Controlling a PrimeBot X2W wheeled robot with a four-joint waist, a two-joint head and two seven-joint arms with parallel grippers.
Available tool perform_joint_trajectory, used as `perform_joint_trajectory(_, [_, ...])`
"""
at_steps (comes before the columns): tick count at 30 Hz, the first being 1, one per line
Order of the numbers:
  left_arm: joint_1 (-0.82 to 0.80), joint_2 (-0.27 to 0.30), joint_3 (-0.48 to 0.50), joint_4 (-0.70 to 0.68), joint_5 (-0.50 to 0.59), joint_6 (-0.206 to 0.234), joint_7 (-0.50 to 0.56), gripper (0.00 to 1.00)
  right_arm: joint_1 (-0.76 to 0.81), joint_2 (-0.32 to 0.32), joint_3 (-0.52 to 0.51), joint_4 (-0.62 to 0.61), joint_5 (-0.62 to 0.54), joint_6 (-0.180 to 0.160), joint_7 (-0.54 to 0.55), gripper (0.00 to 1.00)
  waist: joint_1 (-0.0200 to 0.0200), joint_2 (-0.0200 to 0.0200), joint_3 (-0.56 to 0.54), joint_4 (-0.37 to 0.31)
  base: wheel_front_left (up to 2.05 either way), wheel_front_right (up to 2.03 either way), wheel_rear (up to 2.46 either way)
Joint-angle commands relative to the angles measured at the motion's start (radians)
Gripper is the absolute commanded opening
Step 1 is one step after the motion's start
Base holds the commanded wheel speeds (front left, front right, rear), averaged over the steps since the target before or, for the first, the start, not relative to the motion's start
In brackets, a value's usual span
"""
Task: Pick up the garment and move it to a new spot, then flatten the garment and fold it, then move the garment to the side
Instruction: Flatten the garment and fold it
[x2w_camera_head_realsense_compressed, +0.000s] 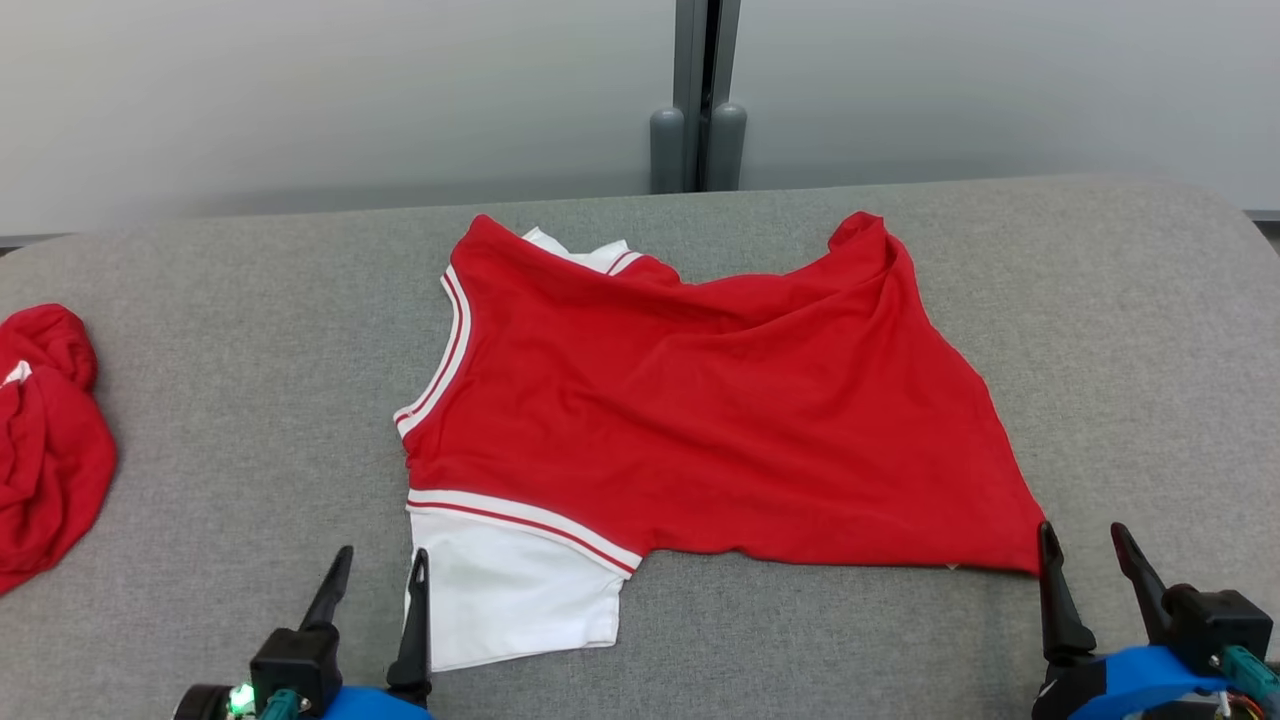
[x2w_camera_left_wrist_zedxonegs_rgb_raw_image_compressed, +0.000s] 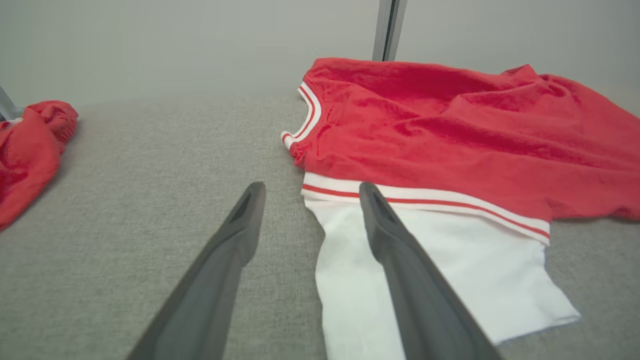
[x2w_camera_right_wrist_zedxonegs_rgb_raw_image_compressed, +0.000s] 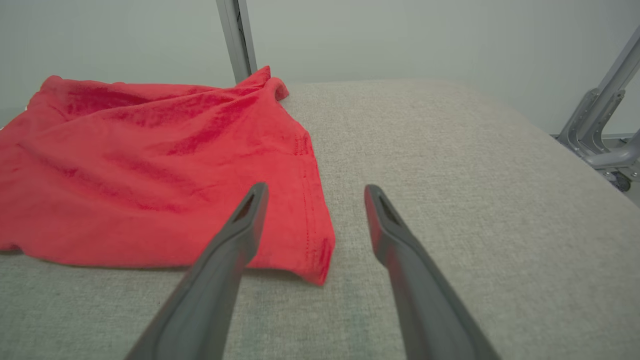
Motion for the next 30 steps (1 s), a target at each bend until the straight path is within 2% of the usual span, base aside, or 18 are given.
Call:
perform_joint_trajectory(1, [-0.019,0.001,-0.012,0.037,-0.008,-0.004,-0.003,1.0,-0.034,-0.006,-0.005,0.042,-0.002,0.0,-0.003,1.0,-0.0001,-0.0001,0.011,0.0,0.0,0.0,0.0])
perform_joint_trajectory(10, [-0.04,-0.001,-0.055,0.153,-0.019,-0.01,-0.003,1.0,-0.108,-0.001,-0.01,0.15,0.006,0.0,-0.003,1.0,-0.0001,-0.0001,0.043,0.003,0.0,0.0,0.0])
perform_joint_trajectory(30, [-0.071,-0.004,-0.07,0.269,-0.04,-0.009,0.0,1.0,-0.188,-0.007,0.006,0.35,0.029,0.0,-0.003,1.0,-0.0001,-0.0001,0.057,0.013,0.0,0.0,0.0])
